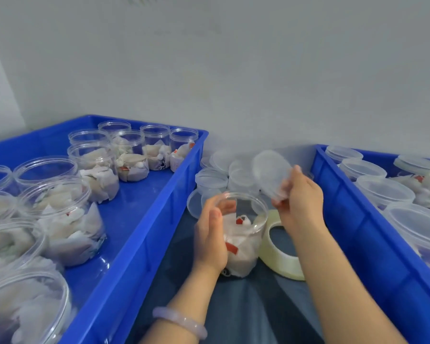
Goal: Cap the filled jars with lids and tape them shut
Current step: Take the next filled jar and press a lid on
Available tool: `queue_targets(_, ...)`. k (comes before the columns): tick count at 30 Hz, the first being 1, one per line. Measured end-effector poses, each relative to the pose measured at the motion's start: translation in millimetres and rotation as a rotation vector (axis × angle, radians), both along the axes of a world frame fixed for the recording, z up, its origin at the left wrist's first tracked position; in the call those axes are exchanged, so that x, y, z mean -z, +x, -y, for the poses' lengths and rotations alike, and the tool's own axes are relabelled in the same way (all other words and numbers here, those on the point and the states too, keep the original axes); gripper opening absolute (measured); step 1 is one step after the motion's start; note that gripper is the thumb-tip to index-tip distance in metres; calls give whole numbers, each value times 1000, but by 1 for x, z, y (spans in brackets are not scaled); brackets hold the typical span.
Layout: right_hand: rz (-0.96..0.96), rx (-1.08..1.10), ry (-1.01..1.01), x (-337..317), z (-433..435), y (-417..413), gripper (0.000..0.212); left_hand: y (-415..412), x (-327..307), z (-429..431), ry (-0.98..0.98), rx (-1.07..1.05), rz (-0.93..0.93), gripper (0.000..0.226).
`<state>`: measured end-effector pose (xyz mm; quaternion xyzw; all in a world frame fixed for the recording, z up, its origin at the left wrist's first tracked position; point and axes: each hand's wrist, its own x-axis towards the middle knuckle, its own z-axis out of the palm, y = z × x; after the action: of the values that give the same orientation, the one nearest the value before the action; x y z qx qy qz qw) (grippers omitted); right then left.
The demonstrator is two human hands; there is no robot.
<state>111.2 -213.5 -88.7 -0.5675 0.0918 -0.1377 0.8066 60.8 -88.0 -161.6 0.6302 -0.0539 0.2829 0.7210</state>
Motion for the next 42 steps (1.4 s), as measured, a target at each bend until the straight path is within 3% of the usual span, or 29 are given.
queue_targets(3,-93,-200,-257,-8,-8,-16,24,0,-2,5,-28,18,-45,56)
queue_targets(8,-70,-188,-607,-11,-12,-28,16,1,1,5,-44,19,-60,63)
queue_targets(13,236,-263,-900,-8,-20,-43,42,2,2,5,-118,53,-93,64)
queue_targets(16,371,-363,-1129,-6,-23,-53,35,2,4,4,-117,59,-118,65)
queue_targets(19,376,-373,-1347,-4,-23,-58,80,4,4,4,-101,46,-124,48)
queue_targets(22,404,-293,-1332,-4,-26,-58,65,3,0,5,-139,92,-136,63)
queue_targets(25,443,-266,-1313,-3,-28,-56,52,2,-1,4,-113,85,-140,63)
queue_targets(33,470,-421,-1253,-8,-21,-48,49,-1,-4,2,-90,48,-141,48)
queue_targets(42,444,-429,-1328,-9,-22,-48,48,0,-2,3,-103,13,-145,59)
